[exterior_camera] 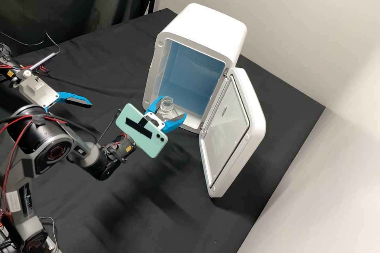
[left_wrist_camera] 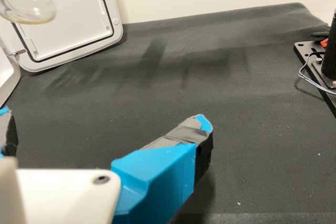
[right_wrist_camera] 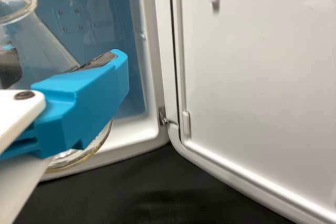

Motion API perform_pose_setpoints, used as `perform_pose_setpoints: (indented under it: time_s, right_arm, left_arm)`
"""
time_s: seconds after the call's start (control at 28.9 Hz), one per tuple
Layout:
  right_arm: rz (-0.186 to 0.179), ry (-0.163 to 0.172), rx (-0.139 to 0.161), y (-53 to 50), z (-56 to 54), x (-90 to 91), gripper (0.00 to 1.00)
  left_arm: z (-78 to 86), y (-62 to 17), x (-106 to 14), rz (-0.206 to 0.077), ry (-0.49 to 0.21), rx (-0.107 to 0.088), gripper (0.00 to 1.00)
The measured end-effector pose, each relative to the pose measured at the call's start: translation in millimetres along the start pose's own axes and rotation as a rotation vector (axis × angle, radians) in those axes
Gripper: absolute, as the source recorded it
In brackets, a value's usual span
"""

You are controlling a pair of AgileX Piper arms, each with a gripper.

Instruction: Place the flask in the incubator

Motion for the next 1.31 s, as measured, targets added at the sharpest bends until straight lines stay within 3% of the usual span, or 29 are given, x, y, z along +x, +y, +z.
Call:
perform_pose_setpoints:
  time_s: [0.28, 0.41, 0.52, 0.62, 0.86, 1.07, 1.17, 1.31]
  right_arm:
    - [0.058, 0.05, -0.041, -3.8, -15.4, 43.2, 0.0]
    - [0.074, 0.056, -0.049, -4.8, -21.8, 60.2, 0.0]
    - [0.074, 0.048, -0.06, -8.2, -23.4, 75.3, 0.0]
    - [0.066, 0.035, -0.075, -12.5, -24.9, 86.9, 0.0]
    - [0.022, 0.026, -0.106, -33.5, -29.4, 114.9, 0.0]
    - [-0.001, 0.011, -0.103, -48.3, -35.0, 140.7, 0.0]
    - [-0.015, 0.002, -0.107, -54.6, -36.9, 150.8, 0.0]
    - [-0.024, -0.013, -0.108, -62.7, -37.1, 167.1, 0.0]
  left_arm:
    - [-0.3, 0.1, 0.0, 0.001, 0.003, 0.004, 1.0]
    - [-0.7, -2.2, 1.0, -0.009, 0.005, 0.023, 1.0]
    - [-0.9, -4.3, 2.0, -0.019, 0.005, 0.022, 1.0]
    - [-0.8, -5.1, 2.5, -0.023, 0.006, 0.019, 1.0]
    - [-2.3, -8.0, 3.8, -0.034, 0.02, 0.007, 1.0]
    - [-3.0, -11.9, 6.0, -0.052, 0.022, 0.006, 1.0]
    - [-3.3, -13.4, 7.8, -0.059, 0.027, 0.019, 1.0]
    - [-3.2, -13.4, 12.8, -0.06, 0.035, 0.011, 1.0]
